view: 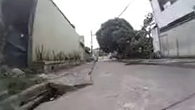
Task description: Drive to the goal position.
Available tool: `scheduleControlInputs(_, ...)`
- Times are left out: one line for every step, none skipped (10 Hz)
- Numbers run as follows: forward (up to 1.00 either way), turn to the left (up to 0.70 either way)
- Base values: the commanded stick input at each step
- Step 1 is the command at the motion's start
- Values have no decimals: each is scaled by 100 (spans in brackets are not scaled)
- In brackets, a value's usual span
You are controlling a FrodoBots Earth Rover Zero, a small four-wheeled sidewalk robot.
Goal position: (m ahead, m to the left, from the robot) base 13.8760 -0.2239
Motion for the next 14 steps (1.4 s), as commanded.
scheduleControlInputs(100, 0)
scheduleControlInputs(100, 0)
scheduleControlInputs(100, 0)
scheduleControlInputs(100, 0)
scheduleControlInputs(100, 0)
scheduleControlInputs(100, 0)
scheduleControlInputs(100, -11)
scheduleControlInputs(100, -36)
scheduleControlInputs(100, -40)
scheduleControlInputs(100, -40)
scheduleControlInputs(100, -40)
scheduleControlInputs(100, -40)
scheduleControlInputs(100, -40)
scheduleControlInputs(100, 0)
